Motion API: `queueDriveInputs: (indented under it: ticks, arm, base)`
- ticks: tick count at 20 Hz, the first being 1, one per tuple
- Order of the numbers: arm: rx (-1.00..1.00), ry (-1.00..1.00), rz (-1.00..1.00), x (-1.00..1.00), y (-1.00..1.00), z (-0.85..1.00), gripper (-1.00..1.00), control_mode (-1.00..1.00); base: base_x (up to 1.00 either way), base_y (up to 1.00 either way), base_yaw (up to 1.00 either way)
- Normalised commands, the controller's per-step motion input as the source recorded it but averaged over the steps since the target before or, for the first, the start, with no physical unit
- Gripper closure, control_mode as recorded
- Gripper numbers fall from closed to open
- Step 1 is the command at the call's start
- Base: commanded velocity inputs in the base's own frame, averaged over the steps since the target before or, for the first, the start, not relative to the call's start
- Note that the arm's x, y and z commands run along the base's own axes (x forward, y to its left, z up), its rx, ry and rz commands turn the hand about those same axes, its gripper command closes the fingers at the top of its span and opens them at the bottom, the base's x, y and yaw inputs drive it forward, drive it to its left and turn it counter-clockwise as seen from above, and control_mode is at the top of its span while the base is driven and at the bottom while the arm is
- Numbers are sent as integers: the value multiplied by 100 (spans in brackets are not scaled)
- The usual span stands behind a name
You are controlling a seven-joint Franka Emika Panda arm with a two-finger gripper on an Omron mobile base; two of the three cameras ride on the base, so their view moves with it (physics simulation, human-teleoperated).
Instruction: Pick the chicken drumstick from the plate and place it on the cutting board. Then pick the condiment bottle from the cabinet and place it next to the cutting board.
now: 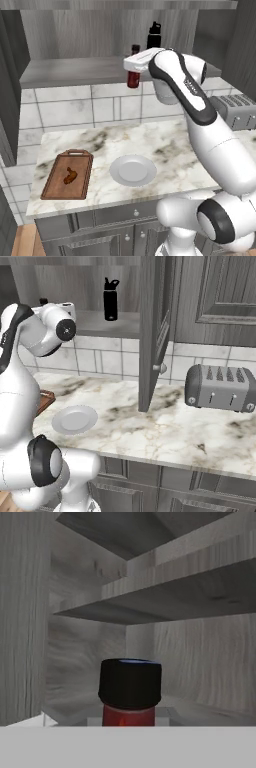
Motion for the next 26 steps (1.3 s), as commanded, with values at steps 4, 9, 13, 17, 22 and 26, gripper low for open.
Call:
queueDriveInputs:
  ticks: [4, 9, 13, 17, 22, 26]
  arm:
    - [-3, 2, 0, -44, -7, 10, 100, -100]
    - [-4, 0, 0, -41, -10, 5, 100, -100]
    - [-3, 0, 1, -32, -11, -8, 100, -100]
    - [-1, 0, 2, -25, -6, -41, 100, -100]
    - [0, 0, 4, -16, 0, -73, 100, -100]
    - [3, 0, 5, -10, 0, -84, 100, -100]
  base:
    - [0, 0, 0]
    - [0, 0, 0]
    - [0, 0, 0]
    - [0, 0, 0]
    - [0, 0, 0]
    - [0, 0, 0]
